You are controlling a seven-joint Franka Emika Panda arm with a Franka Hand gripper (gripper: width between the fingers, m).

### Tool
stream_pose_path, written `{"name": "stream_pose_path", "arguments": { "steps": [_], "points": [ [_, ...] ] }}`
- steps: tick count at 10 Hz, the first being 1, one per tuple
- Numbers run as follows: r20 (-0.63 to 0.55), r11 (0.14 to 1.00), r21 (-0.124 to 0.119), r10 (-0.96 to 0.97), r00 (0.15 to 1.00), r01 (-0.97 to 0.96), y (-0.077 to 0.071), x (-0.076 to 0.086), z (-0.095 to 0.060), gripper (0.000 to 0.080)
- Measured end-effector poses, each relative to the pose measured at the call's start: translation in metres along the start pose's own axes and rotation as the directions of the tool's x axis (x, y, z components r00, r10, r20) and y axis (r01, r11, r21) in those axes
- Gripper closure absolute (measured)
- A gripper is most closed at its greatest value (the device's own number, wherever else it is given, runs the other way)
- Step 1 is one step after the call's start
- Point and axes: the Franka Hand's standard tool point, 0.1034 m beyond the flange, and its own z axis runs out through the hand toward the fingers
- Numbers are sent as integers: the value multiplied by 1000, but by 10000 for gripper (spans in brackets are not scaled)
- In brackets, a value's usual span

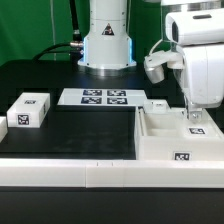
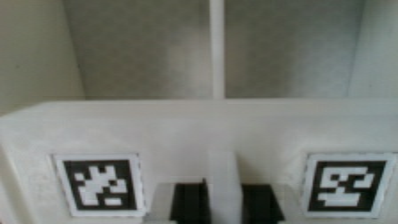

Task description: Assemble cabinet

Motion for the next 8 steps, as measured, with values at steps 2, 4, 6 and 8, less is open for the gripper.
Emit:
{"name": "stream_pose_path", "arguments": {
  "steps": [2, 4, 6, 8],
  "points": [
    [0, 1000, 0, 1, 1000, -1, 0, 0, 0, 729],
    [1, 1000, 1, 2, 1000, -2, 0, -1, 0, 353],
    [1, 1000, 1, 2, 1000, -2, 0, -1, 0, 212],
    [1, 1000, 1, 2, 1000, -2, 0, -1, 0, 55]
  ]
}}
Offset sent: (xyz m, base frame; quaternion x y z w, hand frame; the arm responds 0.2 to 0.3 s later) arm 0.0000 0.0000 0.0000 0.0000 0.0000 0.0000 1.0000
